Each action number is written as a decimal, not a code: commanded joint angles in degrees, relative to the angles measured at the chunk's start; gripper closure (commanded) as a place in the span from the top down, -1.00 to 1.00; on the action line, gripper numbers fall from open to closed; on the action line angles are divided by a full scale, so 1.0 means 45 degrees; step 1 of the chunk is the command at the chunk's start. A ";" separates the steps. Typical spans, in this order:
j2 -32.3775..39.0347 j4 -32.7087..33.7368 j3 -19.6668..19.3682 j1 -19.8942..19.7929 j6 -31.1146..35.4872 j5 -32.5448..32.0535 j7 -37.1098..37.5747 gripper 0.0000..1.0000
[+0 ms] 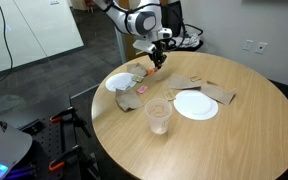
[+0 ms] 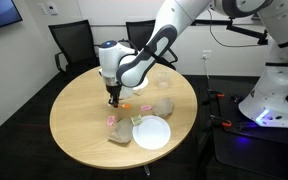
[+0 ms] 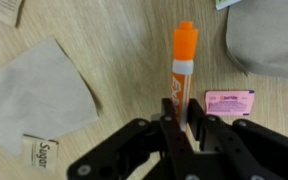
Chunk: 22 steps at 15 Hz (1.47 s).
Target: Put the marker in the cup
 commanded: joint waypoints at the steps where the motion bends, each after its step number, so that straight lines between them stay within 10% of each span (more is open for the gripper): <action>1: -0.2432 -0.2117 -0.0256 0.0083 -0.0137 -0.0101 -0.0348 -0.90; 14: -0.8195 -0.6628 -0.0376 -0.0834 -0.1297 -0.0307 -0.1842 -0.90; 16: -0.7371 -0.5822 -0.0354 -0.0697 -0.1135 -0.0438 -0.1268 -0.60; 21: -0.7178 -0.5754 -0.0309 -0.0656 -0.1129 -0.0435 -0.1244 -0.60; 22: -0.7162 -0.5743 -0.0308 -0.0654 -0.1129 -0.0435 -0.1244 -0.90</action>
